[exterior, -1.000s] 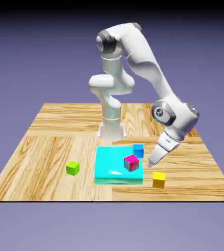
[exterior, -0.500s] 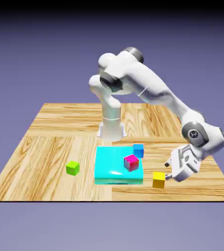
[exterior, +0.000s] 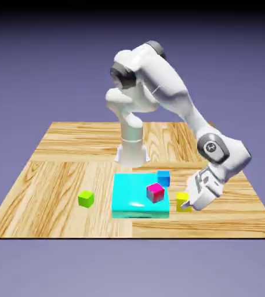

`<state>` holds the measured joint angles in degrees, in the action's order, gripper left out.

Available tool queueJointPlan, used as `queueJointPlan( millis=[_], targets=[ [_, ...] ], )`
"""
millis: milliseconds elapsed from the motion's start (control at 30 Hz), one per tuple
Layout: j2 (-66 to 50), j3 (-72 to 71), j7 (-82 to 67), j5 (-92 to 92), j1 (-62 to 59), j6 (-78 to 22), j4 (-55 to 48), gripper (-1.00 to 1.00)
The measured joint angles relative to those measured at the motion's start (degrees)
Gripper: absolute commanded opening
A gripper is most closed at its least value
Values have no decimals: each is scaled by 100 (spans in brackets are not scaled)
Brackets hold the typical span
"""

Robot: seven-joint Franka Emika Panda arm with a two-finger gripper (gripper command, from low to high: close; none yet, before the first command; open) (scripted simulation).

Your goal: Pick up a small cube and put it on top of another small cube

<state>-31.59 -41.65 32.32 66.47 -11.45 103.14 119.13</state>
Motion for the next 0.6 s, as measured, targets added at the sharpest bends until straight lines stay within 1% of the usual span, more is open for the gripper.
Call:
queueJointPlan(
  millis=[200,600],
  targets=[
    [1246,767,-438,964,-533,1323,1196,-100],
    [3272,2659,-1498,3609,-1723,3936,3688,-100]
  ],
)
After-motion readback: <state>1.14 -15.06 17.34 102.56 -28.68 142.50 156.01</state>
